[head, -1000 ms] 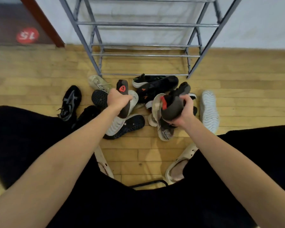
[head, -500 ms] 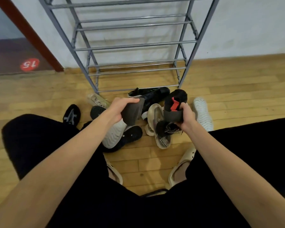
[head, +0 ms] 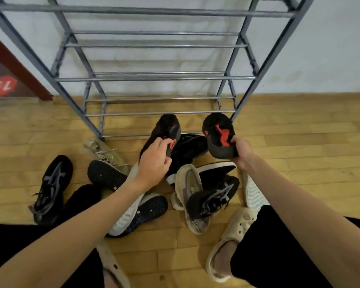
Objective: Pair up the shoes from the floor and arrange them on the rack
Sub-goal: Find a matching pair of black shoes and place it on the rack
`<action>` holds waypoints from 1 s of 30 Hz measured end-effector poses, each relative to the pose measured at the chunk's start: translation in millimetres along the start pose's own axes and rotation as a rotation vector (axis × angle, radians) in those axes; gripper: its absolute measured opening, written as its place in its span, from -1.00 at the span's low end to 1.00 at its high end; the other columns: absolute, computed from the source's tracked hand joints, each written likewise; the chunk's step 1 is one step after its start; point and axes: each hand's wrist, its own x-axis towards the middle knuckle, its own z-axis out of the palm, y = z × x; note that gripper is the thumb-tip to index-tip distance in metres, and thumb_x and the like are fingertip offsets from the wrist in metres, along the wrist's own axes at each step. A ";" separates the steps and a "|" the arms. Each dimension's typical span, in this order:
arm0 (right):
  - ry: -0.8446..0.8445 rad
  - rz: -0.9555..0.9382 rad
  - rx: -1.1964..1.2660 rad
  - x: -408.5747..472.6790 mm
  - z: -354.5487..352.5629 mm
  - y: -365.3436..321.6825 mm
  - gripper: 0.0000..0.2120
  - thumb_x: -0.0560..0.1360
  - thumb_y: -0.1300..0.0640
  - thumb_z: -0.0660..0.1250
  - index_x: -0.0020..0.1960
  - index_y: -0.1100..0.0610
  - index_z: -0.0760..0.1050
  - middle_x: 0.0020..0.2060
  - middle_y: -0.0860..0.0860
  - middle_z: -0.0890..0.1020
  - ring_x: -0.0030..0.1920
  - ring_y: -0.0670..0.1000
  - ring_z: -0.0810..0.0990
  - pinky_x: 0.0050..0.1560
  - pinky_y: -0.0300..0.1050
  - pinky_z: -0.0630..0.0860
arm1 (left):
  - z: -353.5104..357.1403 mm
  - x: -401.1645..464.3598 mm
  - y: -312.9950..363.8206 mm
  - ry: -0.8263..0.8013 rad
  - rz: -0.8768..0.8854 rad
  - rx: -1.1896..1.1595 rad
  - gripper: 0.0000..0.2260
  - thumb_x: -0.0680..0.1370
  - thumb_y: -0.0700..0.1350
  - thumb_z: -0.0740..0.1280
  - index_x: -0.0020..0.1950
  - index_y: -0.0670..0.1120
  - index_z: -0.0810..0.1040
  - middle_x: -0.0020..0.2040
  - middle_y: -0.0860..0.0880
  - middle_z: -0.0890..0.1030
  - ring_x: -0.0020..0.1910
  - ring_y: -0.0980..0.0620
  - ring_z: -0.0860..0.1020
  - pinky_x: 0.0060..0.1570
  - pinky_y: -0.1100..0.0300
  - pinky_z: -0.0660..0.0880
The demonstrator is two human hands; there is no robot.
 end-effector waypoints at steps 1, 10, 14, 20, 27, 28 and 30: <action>-0.008 -0.001 0.013 14.9 1.7 2.6 -0.72 0.48 0.26 0.13 0.16 0.22 0.44 -0.02 0.19 0.56 -0.16 0.11 0.58 -0.24 -0.09 0.55 | 10.0 3.9 -5.3 0.018 0.017 -0.007 -0.67 0.42 -0.34 0.28 0.18 -0.19 0.49 -0.02 -0.13 0.51 -0.21 -0.05 0.50 -0.26 0.27 0.31; -0.055 -0.036 0.056 116.6 19.8 12.3 -0.71 0.55 0.28 0.09 0.23 0.17 0.43 0.10 0.16 0.56 -0.01 0.07 0.56 -0.10 -0.12 0.53 | 94.0 50.9 -43.7 0.242 -0.053 -0.128 -0.84 0.35 -0.40 0.23 -0.19 -0.17 0.35 -0.26 -0.06 0.33 -0.33 0.03 0.30 -0.30 0.43 0.26; -0.113 -0.092 0.073 151.0 32.3 11.7 -0.66 0.55 0.33 0.06 0.26 0.15 0.41 0.08 0.14 0.55 0.04 0.08 0.55 0.01 -0.08 0.55 | 120.8 82.8 -50.9 0.302 -0.101 -0.067 -0.91 0.37 -0.36 0.20 -0.22 -0.19 0.38 -0.24 -0.18 0.41 -0.29 -0.03 0.32 -0.24 0.32 0.23; -0.110 -0.128 0.083 190.4 51.4 11.4 -0.66 0.54 0.33 0.07 0.26 0.16 0.42 0.06 0.14 0.56 0.08 0.11 0.55 0.09 -0.04 0.52 | 159.1 126.1 -72.1 0.354 -0.135 0.018 -0.93 0.46 -0.32 0.25 -0.23 -0.24 0.47 -0.17 -0.24 0.49 -0.27 -0.18 0.48 -0.32 0.16 0.37; -0.091 -0.154 0.105 215.7 64.6 4.4 -0.69 0.58 0.31 0.06 0.11 0.04 0.50 0.11 0.15 0.55 0.13 0.11 0.53 0.20 0.01 0.49 | 182.4 171.0 -72.4 0.334 -0.153 0.068 -0.96 0.48 -0.37 0.35 -0.09 -0.29 0.52 0.00 -0.31 0.53 -0.04 -0.24 0.56 0.02 -0.03 0.56; -0.107 -0.134 0.123 217.8 65.8 4.3 -0.67 0.60 0.30 0.06 0.21 0.04 0.48 0.15 0.14 0.56 0.17 0.10 0.54 0.20 0.00 0.50 | 184.6 178.6 -70.8 0.297 -0.136 0.044 -0.95 0.49 -0.37 0.33 -0.06 -0.29 0.51 0.03 -0.31 0.51 -0.01 -0.24 0.55 0.07 -0.03 0.55; -0.145 -0.094 0.100 218.0 68.3 5.1 -0.60 0.63 0.28 0.04 0.39 0.02 0.39 0.24 0.11 0.54 0.22 0.09 0.53 0.22 0.00 0.51 | 185.4 190.0 -66.4 0.180 -0.121 -0.049 -0.89 0.52 -0.39 0.26 0.02 -0.27 0.48 0.10 -0.25 0.46 0.04 -0.17 0.50 0.11 -0.03 0.51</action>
